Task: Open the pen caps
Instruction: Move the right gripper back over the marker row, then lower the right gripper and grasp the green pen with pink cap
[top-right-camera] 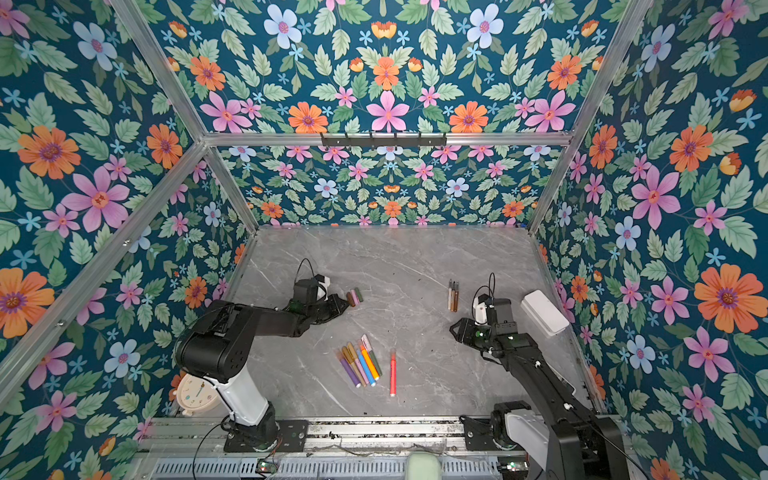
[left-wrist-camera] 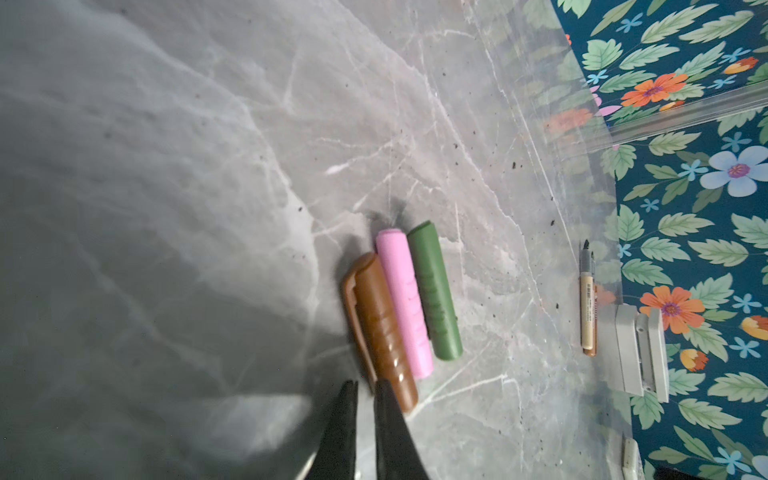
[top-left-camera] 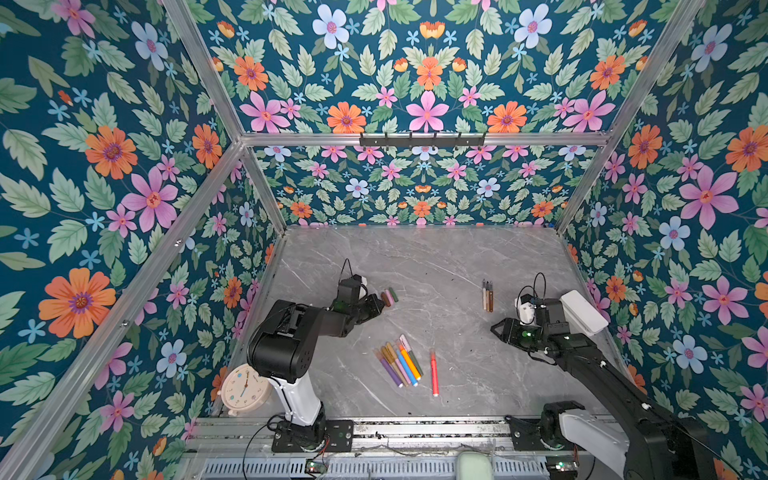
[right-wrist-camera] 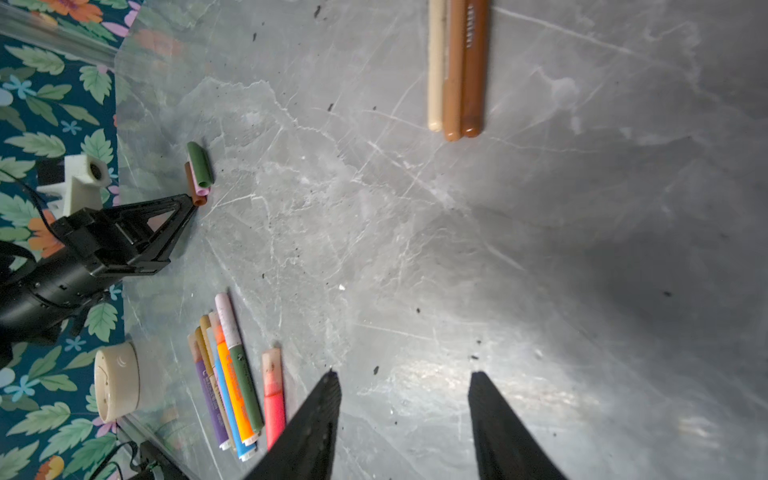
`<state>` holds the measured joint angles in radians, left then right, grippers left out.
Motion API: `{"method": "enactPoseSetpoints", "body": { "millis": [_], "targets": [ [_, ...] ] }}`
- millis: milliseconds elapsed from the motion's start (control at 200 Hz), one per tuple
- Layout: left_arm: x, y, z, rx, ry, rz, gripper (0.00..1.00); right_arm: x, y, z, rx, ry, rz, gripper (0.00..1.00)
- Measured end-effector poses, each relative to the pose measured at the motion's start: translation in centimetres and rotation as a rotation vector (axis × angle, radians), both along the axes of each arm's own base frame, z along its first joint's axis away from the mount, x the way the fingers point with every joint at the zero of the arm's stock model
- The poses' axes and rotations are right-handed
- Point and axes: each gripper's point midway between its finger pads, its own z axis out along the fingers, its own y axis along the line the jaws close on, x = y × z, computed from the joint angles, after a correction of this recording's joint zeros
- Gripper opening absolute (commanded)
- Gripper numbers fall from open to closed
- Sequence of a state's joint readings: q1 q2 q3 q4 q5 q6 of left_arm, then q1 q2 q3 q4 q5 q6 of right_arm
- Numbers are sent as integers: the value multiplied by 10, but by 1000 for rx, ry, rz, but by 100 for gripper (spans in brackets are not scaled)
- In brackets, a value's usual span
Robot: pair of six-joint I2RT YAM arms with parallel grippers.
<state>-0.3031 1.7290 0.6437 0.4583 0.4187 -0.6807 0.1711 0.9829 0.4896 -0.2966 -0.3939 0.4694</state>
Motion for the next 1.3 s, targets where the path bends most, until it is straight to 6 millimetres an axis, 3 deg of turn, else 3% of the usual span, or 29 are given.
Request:
{"method": "enactPoseSetpoints", "body": {
  "millis": [55,165,310,380,520,665,920,1025,1300],
  "targets": [
    [-6,3,10,3,-23,-2,23,-9,16,7,-20,-30,58,52],
    [-21,10,43,0,-119,-3,44,-39,56,14,-78,-44,201,52],
    [-44,19,96,-15,-284,-8,98,-75,100,8,-188,-20,355,51],
    [-55,21,124,-34,-380,-20,100,-83,120,4,-253,1,410,49],
    [-77,29,164,-46,-533,-29,100,-84,161,1,-347,6,494,29],
    [-90,47,154,16,-536,35,100,-79,194,-7,-400,16,553,25],
    [-101,63,116,73,-461,85,100,-73,219,-29,-455,82,607,25],
    [-100,65,114,80,-453,97,100,-77,222,-44,-475,128,627,25],
    [-99,67,100,102,-398,108,100,-76,227,-58,-508,162,631,24]
  ]
}}
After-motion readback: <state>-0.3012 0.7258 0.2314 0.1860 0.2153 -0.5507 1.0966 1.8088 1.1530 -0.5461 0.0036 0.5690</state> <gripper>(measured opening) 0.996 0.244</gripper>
